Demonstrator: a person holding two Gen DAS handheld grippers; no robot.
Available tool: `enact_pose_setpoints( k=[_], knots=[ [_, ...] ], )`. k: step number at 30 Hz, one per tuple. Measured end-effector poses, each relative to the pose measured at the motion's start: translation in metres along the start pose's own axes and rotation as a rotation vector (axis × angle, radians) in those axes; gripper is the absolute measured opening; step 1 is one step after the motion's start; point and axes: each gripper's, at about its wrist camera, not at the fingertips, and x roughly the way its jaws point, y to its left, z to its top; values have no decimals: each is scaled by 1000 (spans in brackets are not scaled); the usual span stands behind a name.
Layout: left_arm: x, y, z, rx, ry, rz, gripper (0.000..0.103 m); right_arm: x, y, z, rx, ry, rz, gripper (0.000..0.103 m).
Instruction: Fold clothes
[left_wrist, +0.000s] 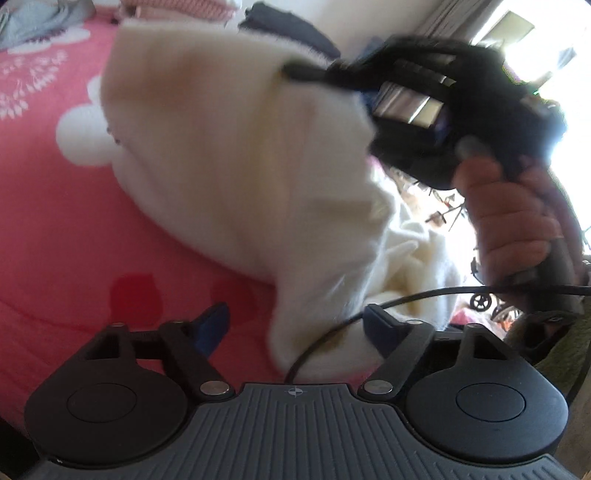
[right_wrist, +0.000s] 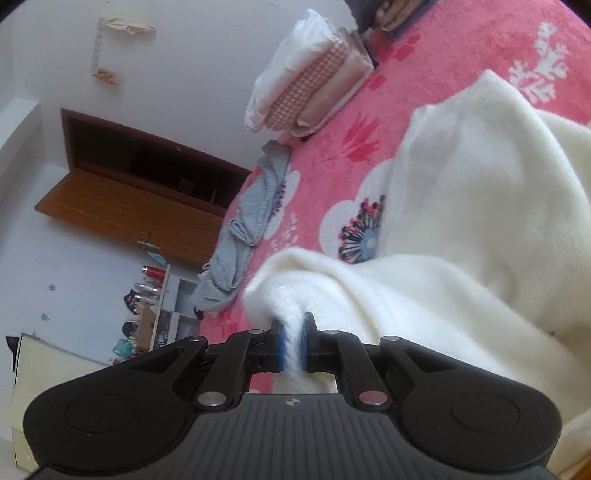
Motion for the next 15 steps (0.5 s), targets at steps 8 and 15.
enact_pose_setpoints(
  k=[8, 15],
  knots=[
    [-51, 15, 4, -30, -111, -88, 76, -13, -6, 5, -12, -31, -15, 9],
    [-32, 3, -1, 92, -50, -17, 75, -16, -22, 6, 69, -60, 7, 9]
  ],
)
